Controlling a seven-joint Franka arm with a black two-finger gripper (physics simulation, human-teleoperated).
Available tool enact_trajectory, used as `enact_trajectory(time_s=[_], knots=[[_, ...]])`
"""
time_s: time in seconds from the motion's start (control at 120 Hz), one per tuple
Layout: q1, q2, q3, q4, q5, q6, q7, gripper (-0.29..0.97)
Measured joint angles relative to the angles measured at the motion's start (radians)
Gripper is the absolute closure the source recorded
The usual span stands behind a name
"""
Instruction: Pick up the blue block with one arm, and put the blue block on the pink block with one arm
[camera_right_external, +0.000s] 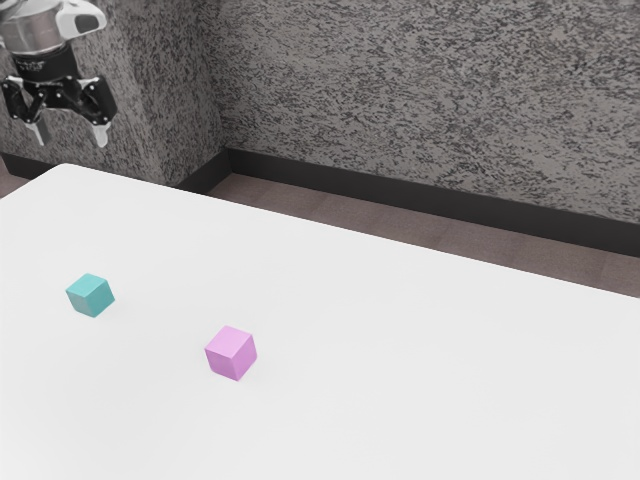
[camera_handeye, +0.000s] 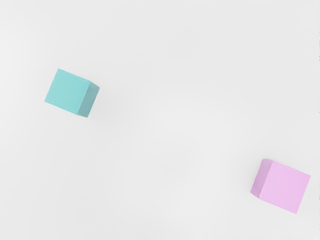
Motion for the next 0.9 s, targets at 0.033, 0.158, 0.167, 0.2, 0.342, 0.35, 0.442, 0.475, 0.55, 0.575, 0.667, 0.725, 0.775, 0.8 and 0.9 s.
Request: enact_trajectory(time_s=[0.033, 0.158, 0.167, 0.2, 0.342, 0.35, 0.442, 0.475, 0.55, 0.575, 0.667, 0.725, 0.775, 0.8, 0.9], knots=[[-0.001, -0.007, 0.0, -0.012, -0.002, 0.008, -0.003, 0.0], [-0.003, -0.186, 0.018, -0.222, -0.006, 0.059, -0.015, 0.0], [-0.002, -0.201, 0.022, -0.241, -0.006, 0.064, -0.015, 0.0], [0.004, -0.238, 0.036, -0.3, -0.006, 0.08, -0.017, 0.0], [0.049, -0.173, 0.06, -0.417, -0.007, 0.135, -0.028, 0.0], [0.051, -0.168, 0.061, -0.426, -0.007, 0.142, -0.029, 0.0], [0.069, -0.109, 0.093, -0.519, 0.001, 0.249, -0.034, 0.0], [0.073, -0.07, 0.124, -0.532, 0.008, 0.294, -0.036, 0.0], [0.088, 0.032, 0.164, -0.542, 0.019, 0.399, -0.039, 0.0], [0.095, 0.068, 0.169, -0.542, 0.021, 0.435, -0.039, 0.0], [0.115, 0.153, 0.176, -0.54, 0.017, 0.555, -0.035, 0.0], [0.127, 0.195, 0.178, -0.534, 0.007, 0.619, -0.027, 0.0], [0.137, 0.228, 0.177, -0.527, -0.006, 0.669, -0.005, 0.0], [0.144, 0.248, 0.177, -0.519, -0.019, 0.692, 0.01, 0.0], [0.167, 0.335, 0.176, -0.47, -0.072, 0.765, 0.075, 0.0]])
